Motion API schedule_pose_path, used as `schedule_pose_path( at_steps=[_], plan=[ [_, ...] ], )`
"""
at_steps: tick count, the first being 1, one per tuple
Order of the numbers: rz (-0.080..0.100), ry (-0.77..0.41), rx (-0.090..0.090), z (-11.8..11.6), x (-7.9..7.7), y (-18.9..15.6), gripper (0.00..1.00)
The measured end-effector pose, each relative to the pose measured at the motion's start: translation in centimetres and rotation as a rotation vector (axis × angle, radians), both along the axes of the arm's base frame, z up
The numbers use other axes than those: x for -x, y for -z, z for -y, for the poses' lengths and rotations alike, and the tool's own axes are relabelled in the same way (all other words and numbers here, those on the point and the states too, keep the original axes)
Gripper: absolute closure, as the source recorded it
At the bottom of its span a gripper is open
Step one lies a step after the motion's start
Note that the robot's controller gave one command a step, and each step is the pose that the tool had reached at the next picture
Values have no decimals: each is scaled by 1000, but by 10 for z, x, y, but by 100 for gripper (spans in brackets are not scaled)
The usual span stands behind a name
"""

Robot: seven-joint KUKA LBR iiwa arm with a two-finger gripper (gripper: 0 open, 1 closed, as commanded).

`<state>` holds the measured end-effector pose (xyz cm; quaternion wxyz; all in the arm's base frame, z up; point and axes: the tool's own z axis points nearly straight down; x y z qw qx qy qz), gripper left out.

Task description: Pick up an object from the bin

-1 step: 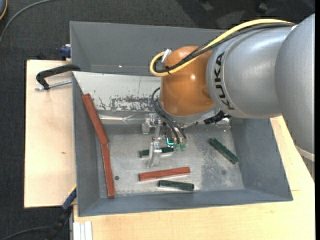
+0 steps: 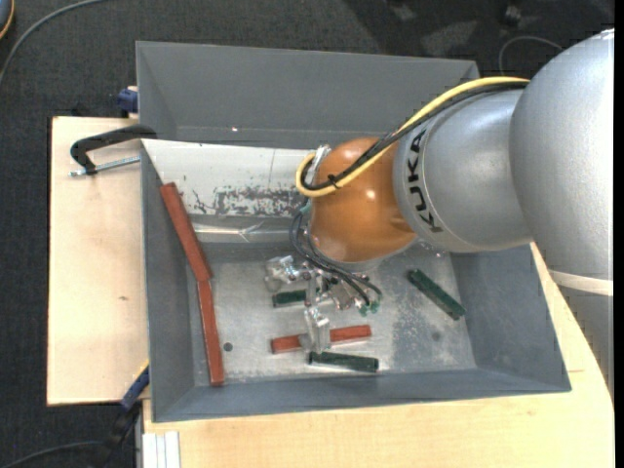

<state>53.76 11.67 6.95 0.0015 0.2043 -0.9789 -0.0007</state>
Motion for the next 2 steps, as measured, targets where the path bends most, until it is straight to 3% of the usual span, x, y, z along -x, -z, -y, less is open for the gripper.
schedule_pose_path(
  at_steps=[1,2],
  plan=[
    [6,2,-2,0,-2,-4,100],
    [15,-84,-4,-28,45,-134,100]
  ],
)
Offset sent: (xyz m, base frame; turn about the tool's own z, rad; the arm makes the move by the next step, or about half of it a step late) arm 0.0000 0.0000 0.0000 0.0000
